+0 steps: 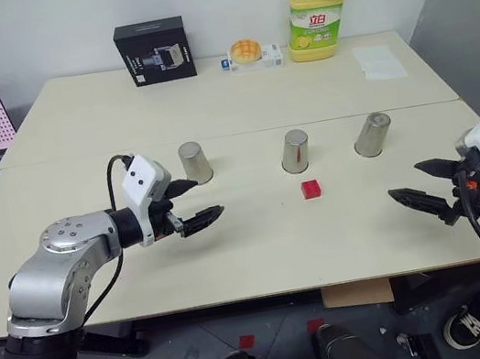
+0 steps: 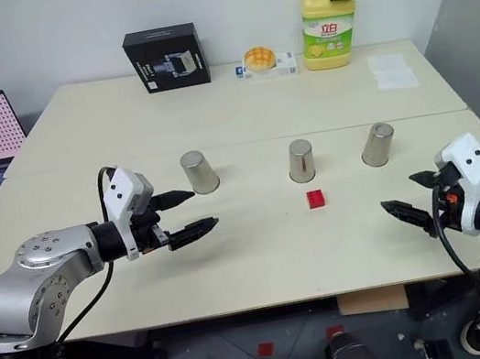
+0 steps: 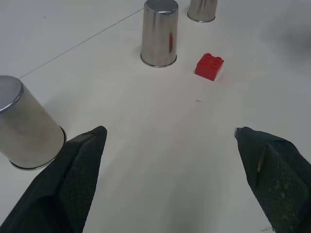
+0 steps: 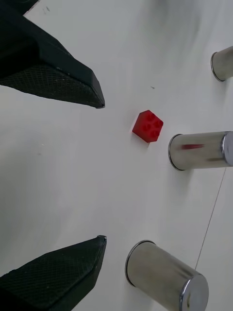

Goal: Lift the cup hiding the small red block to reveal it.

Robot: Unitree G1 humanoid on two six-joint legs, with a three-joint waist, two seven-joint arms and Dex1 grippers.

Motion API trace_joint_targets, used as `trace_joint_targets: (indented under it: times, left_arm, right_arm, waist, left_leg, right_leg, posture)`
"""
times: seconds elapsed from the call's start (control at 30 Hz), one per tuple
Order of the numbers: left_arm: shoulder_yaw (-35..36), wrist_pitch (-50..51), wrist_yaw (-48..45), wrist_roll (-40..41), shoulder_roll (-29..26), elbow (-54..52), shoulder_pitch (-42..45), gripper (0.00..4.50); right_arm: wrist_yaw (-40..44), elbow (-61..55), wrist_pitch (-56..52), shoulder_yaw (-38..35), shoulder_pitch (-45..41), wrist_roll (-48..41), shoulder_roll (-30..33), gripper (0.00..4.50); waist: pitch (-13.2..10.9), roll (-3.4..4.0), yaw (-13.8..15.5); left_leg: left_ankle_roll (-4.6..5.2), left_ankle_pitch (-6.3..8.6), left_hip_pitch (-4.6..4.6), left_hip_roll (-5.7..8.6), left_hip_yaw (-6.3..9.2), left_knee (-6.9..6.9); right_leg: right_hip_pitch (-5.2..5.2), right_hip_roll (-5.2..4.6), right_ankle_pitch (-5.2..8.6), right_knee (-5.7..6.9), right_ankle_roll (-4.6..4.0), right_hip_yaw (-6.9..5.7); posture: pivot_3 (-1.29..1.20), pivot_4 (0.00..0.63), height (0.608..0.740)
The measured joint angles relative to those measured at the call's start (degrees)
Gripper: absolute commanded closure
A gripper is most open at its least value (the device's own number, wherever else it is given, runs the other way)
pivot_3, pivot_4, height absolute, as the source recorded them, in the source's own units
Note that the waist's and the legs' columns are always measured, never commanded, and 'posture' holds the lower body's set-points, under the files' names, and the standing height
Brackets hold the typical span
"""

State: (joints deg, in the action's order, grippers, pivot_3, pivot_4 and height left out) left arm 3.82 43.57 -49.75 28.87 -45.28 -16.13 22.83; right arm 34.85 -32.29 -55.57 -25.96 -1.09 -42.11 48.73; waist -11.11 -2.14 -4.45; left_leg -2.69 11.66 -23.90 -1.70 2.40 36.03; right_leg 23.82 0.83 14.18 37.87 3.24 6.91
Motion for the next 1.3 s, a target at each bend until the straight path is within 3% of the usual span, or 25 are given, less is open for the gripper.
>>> trace_joint_targets:
  times: [1.3]
  left_arm:
    - [-1.58, -1.71, -0.95, -1.11, 0.46, 1.33, 1.56, 0.0]
  right_arm:
    - [-2.54, -0.39, -0.01, -1.62, 1.61, -0.25, -0.18, 0.05]
  waist:
    - [0.0, 0.0, 0.16]
  left_leg:
    - [0.0, 0.0, 0.02, 0.0, 0.0, 0.02]
  right_leg:
    - [-0.02, 0.0, 0.0, 0.04, 0.01, -0.01]
  posture:
    - [0.0, 0.15, 0.74]
